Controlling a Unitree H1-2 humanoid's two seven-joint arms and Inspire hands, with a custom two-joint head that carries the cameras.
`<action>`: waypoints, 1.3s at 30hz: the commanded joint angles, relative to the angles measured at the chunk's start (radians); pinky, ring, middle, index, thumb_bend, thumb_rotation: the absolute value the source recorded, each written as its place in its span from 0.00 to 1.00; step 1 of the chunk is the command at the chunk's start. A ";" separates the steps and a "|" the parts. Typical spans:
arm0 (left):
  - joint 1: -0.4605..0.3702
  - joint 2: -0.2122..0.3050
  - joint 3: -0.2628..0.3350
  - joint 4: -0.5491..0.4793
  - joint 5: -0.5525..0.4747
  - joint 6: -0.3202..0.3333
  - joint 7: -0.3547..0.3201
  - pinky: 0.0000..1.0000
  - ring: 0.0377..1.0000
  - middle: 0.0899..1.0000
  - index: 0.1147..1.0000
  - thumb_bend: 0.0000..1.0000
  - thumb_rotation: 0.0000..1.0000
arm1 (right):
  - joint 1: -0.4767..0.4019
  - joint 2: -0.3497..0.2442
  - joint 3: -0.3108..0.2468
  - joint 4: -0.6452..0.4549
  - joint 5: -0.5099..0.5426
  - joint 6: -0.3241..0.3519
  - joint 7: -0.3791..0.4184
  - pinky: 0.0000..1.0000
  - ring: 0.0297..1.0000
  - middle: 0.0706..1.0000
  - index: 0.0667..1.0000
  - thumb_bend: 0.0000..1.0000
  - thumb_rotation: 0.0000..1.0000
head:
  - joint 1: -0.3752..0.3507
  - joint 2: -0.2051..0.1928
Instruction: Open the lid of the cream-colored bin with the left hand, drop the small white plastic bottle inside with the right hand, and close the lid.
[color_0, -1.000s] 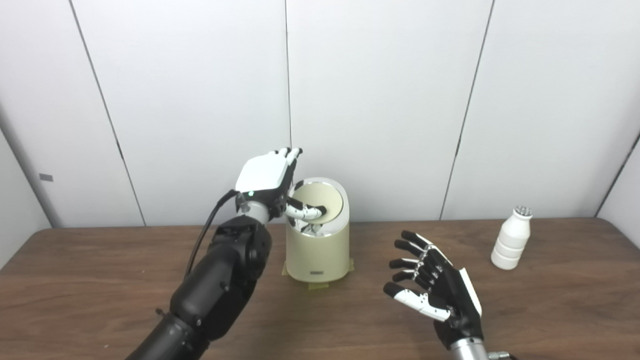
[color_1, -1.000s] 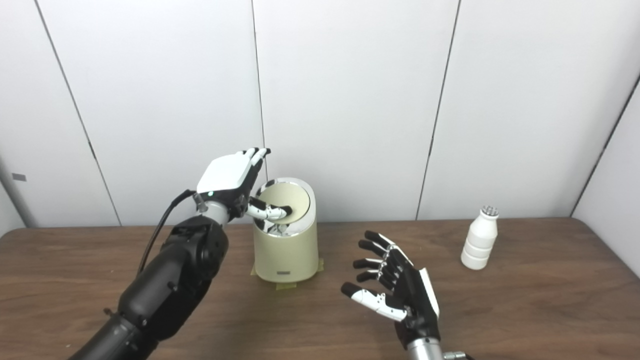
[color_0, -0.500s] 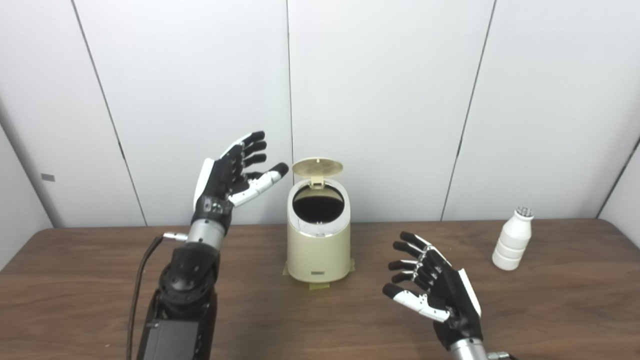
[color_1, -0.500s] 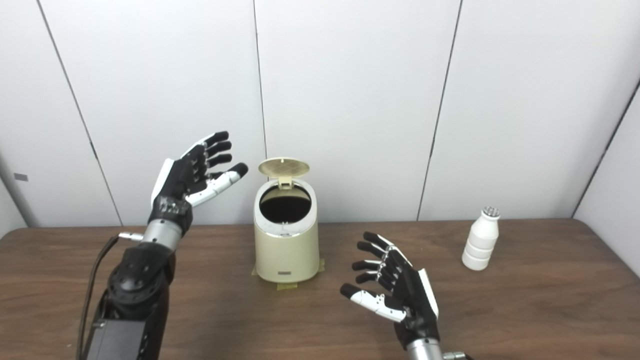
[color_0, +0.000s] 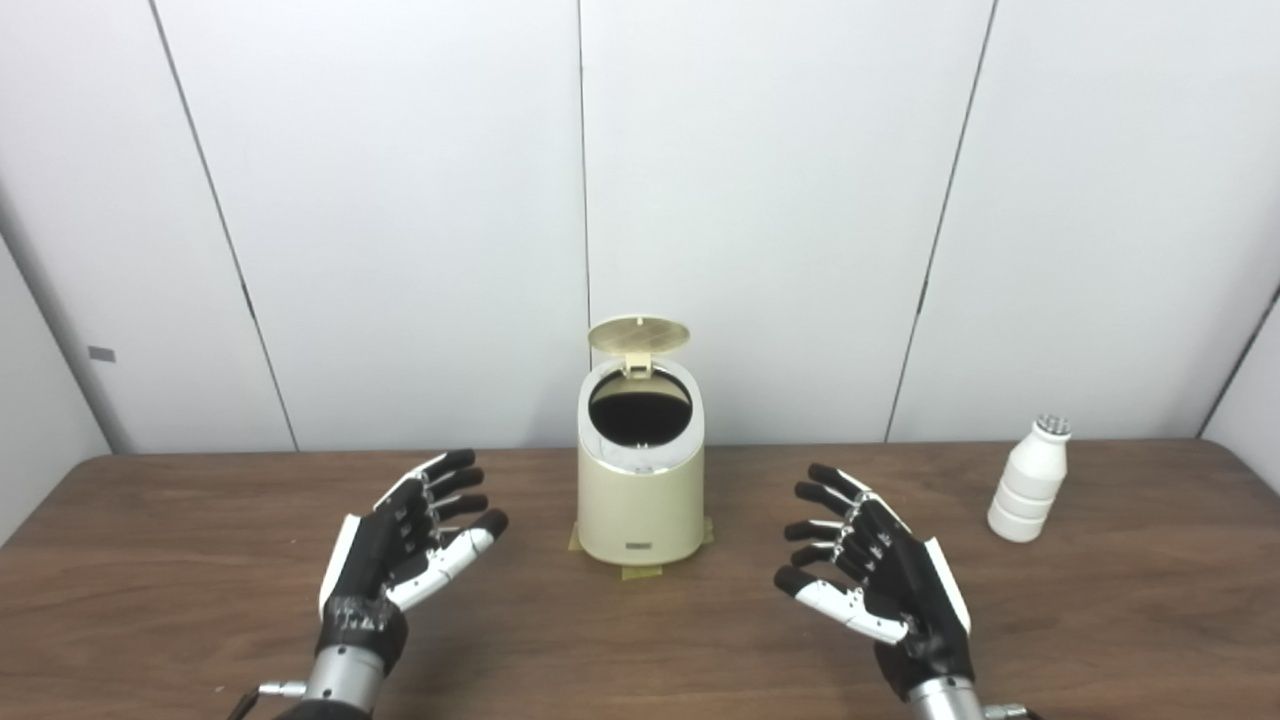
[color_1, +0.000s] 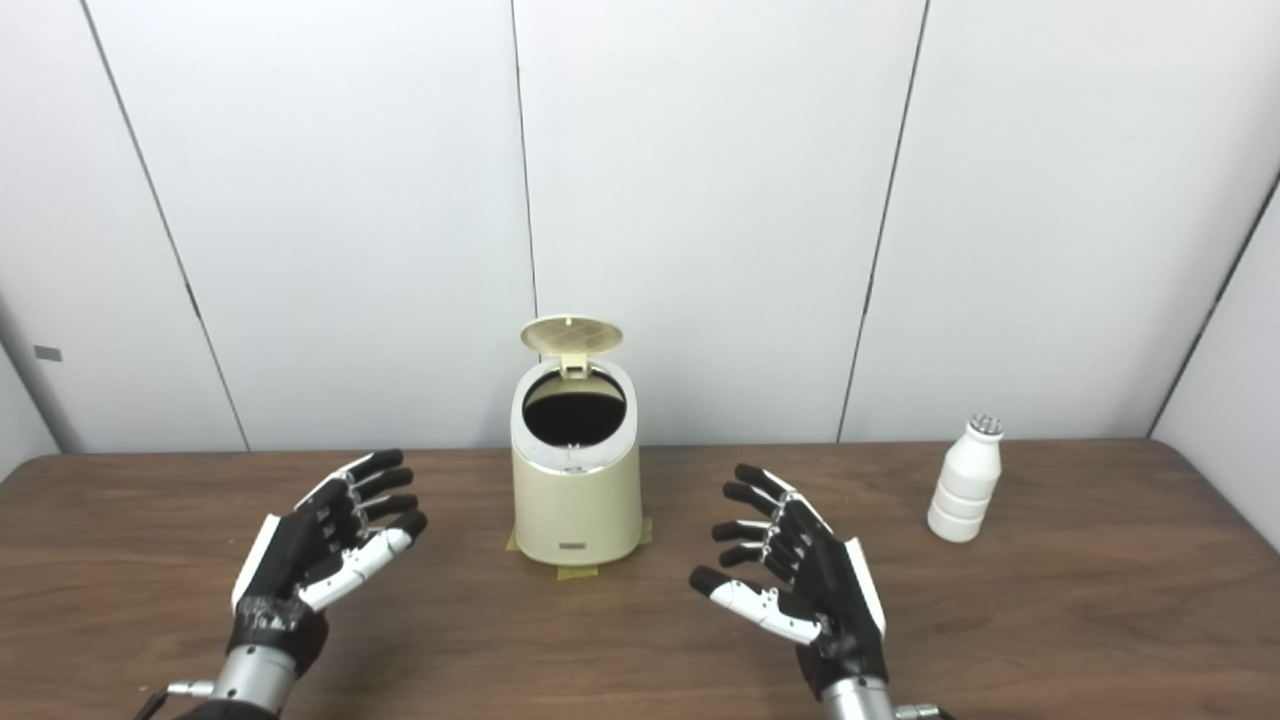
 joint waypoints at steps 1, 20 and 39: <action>-0.013 0.008 -0.010 -0.006 0.013 -0.079 0.006 0.57 0.71 0.75 0.76 0.72 0.19 | -0.035 -0.011 -0.009 -0.034 0.002 -0.019 0.003 0.52 0.62 0.75 0.77 0.82 0.22 | -0.005 0.000; -0.017 0.077 0.004 0.047 -0.058 -0.107 -0.026 0.64 0.77 0.81 0.80 0.58 0.07 | -0.371 -0.368 -0.115 -0.104 -0.132 0.221 0.023 0.61 0.67 0.75 0.75 0.87 0.22 | -0.311 -0.102; -0.025 0.073 0.019 0.038 -0.147 -0.046 -0.046 0.69 0.80 0.83 0.84 0.52 0.00 | -0.376 -0.575 -0.224 0.169 -0.133 0.223 0.026 0.83 0.90 0.93 0.89 0.88 0.27 | -0.327 -0.100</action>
